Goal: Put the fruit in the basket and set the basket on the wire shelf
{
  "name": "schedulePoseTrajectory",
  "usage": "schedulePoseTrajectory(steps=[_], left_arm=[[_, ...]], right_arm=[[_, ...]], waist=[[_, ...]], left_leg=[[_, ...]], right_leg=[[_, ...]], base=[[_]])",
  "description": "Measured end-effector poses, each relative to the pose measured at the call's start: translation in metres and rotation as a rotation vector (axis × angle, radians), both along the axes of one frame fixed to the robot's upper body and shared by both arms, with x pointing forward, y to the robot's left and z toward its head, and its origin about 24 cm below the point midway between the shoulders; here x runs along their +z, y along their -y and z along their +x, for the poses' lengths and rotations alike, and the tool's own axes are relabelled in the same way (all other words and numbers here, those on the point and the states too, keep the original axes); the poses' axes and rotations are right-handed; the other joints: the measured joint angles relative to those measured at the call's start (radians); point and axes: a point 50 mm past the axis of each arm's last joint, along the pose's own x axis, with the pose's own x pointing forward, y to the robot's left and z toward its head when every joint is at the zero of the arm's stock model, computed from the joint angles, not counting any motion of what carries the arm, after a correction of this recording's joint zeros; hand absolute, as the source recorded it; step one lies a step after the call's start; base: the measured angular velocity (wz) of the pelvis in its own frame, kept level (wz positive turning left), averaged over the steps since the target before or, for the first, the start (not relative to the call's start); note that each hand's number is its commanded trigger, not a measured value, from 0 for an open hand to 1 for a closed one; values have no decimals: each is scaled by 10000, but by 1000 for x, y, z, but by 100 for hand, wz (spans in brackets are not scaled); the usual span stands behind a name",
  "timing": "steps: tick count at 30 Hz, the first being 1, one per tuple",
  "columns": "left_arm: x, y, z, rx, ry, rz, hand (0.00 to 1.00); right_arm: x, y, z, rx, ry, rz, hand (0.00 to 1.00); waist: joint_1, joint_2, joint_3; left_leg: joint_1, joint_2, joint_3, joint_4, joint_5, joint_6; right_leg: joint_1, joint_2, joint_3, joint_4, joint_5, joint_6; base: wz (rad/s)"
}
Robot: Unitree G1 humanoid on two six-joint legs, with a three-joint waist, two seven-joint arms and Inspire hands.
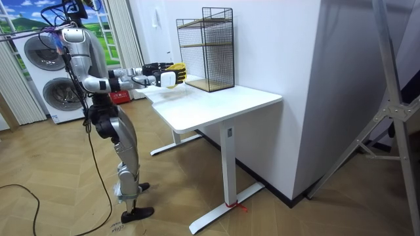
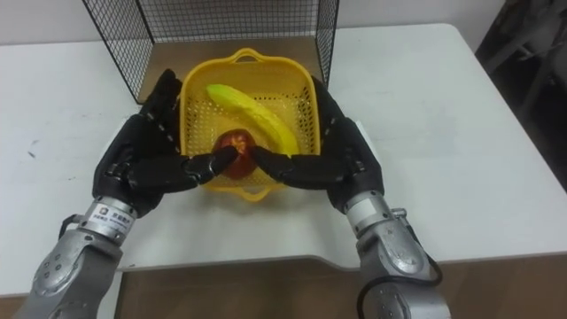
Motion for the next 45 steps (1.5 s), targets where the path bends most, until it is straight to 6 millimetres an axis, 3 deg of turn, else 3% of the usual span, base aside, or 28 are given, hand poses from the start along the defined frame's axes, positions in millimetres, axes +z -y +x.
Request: schedulePoseTrajectory(steps=[3, 6, 9, 11, 14, 15, 17, 18, 19, 20, 21, 22, 24, 26, 28, 30, 32, 34, 35, 36, 37, 38, 40, 41, 42, 44, 45], left_arm=[[0, -1, 0, 32, -8, 5, 0], [-3, -2, 0, 45, -136, -56, 0], [-8, -3, 0, 93, -347, -132, 0], [-11, -4, 0, 137, -486, -131, 0], [-11, -5, 0, 173, -494, -157, 0], [-11, -5, 0, 168, -523, -230, 0], [-12, -6, -1, 148, -557, -281, 0], [-13, -5, -1, 144, -627, -418, 0], [-13, -2, 0, 76, -616, -490, 0], [-13, -2, 0, 49, -589, -506, 0], [-13, -3, 0, 88, -559, -485, 0], [-15, -5, 0, 133, -629, -453, 0], [-15, -7, 1, 180, -652, -405, 0], [-14, -6, 2, 128, -605, -415, 0], [-14, -3, 1, -8, -649, -556, 0], [-14, -2, 1, -44, -643, -587, 0], [-13, -2, 1, -25, -563, -596, 0], [-12, -2, 2, -11, -488, -589, 0], [-12, -2, 2, 6, -450, -595, 0], [-11, -3, 2, 8, -406, -576, 0], [-10, -2, 3, -17, -373, -543, 0], [-10, -2, 3, -20, -358, -551, 0], [-8, -1, 5, -12, -258, -568, 0], [-8, 0, 5, 16, -264, -584, 0], [-7, -2, 5, 149, -214, -555, 0], [-4, -5, 7, 437, -31, -620, 0], [-4, -5, 7, 490, -22, -622, 0]], right_arm=[[0, 1, 0, -32, -3, 45, 0], [-1, 1, 0, -37, -57, 77, 0], [-2, -2, 0, -17, -70, 184, 0], [-6, -1, -1, 37, -244, 201, 0], [-10, -2, -2, 105, -406, 214, 0], [-10, -2, -1, 103, -404, 233, 0], [-12, -3, -2, 130, -544, 467, 0], [-17, -3, -2, 121, -719, 495, 0], [-19, 0, -2, 49, -809, 418, 0], [-19, 1, -2, 24, -810, 387, 0], [-18, 0, -2, 54, -786, 378, 0], [-20, 0, -2, 109, -859, 341, 0], [-20, -2, -2, 208, -914, 380, 0], [-19, -1, -1, 193, -849, 376, 0], [-18, 2, -1, 188, -843, 285, 0], [-18, 2, 0, 159, -832, 257, 0], [-16, 3, 0, 96, -771, 227, 0], [-15, 2, 1, 148, -713, 204, 0], [-14, 1, 2, 175, -683, 195, 0], [-12, 0, 4, 124, -627, 191, 0], [-11, 0, 5, 75, -577, 223, 0], [-11, 0, 5, 49, -541, 231, 0], [-9, 0, 6, -1, -437, 255, 0], [-9, 1, 6, -15, -435, 226, 0], [-9, -1, 6, 30, -394, 233, 0], [-8, -6, 6, 277, -359, 268, 0], [-9, -6, 6, 300, -409, 258, 0]], waist=[[29, -68, 25], [2, -273, 44], [100, -324, 63], [220, -320, 62], [297, -337, -8], [297, -309, 5], [277, -193, 86], [236, -206, 119], [233, -219, 118], [266, -179, 90], [426, -121, 52], [500, -79, 4], [336, -311, -59], [232, -402, -30], [264, -408, -23], [257, -466, -14], [270, -644, -47], [277, -865, -8], [275, -907, 8], [273, -947, 24], [251, -964, 30], [272, -957, 26], [355, -831, 45], [409, -789, 63], [542, -714, 52], [544, -373, 103], [515, -351, 96]], left_leg=[[-14, -2, 16, 65, 0, -2], [12, 52, 9, 401, -91, -71], [-122, 238, -133, 1272, -563, -218], [-328, 500, -150, 2099, -1092, -392], [-692, 697, -244, 2676, -1229, -592], [-745, 724, -244, 2754, -1195, -635], [-1327, 883, -103, 3915, -781, -611], [-1917, 727, -124, 4447, -584, -527], [-2422, 455, -102, 3678, -510, -459], [-2641, 329, -67, 3069, -323, -471], [-2896, 244, 139, 1908, 554, -273], [-2900, 109, 180, 1374, 1160, -257], [-2753, -62, 190, 1256, 1434, -61], [-2771, -30, 274, 1405, 1596, 92], [-2868, -50, 354, 1846, 1366, 218], [-2840, -240, 448, 1955, 1160, 327], [-2793, -538, 717, 2098, 809, 492], [-2655, -840, 879, 2220, 516, 632], [-2628, -917, 928, 2326, 387, 687], [-2613, -1006, 984, 2640, 107, 768], [-2537, -1035, 1056, 2927, -192, 849], [-2476, -1008, 1135, 3018, -319, 897], [-2128, -883, 1197, 3109, -744, 1007], [-1983, -861, 1170, 3007, -787, 1014], [-1796, -832, 1053, 2809, -831, 1010], [-1513, -723, 587, 2584, -860, 993], [-1420, -720, 545, 2496, -859, 992]], right_leg=[[-65, -27, 4, 188, -89, -14], [-84, -63, -15, 659, -366, -64], [-122, 68, -78, 1299, -792, -216], [-369, 231, -59, 2093, -1322, -369], [-724, 377, -62, 2610, -1598, -571], [-722, 368, -53, 2619, -1599, -598], [-522, 418, -37, 2593, -1556, -746], [-423, 388, 111, 2608, -1605, -806], [-449, 338, 135, 2629, -1716, -882], [-543, 338, 190, 2689, -1758, -878], [-702, 272, 279, 2956, -1887, -921], [-722, 184, 393, 3181, -2054, -773], [-698, 54, 318, 3326, -2260, -645], [-577, 15, 206, 3278, -2371, -626], [-455, -89, 213, 3332, -2630, -569], [-386, -299, 266, 3390, -2828, -458], [-289, -722, 331, 3649, -3152, -255], [-403, -1153, 363, 4415, -3312, -29], [-565, -1291, 377, 4902, -3272, 47], [-976, -1555, 394, 6022, -2989, 403], [-1269, -1676, 521, 6954, -2550, 443], [-1358, -1705, 569, 7288, -2314, 432], [-1619, -1684, 567, 8051, -1171, 439], [-1684, -1640, 536, 8188, -881, 455], [-1901, -1500, 570, 8283, -964, 506], [-2333, -990, 458, 7009, -1909, 378], [-2364, -897, 429, 6429, -1972, 364]], base=[[1], [5], [0], [-5], [3], [8], [12], [17], [7], [-30], [-63], [-55], [12], [20], [0], [2], [2], [4], [10], [19], [22], [24], [5], [-23], [-28], [-16], [10]])
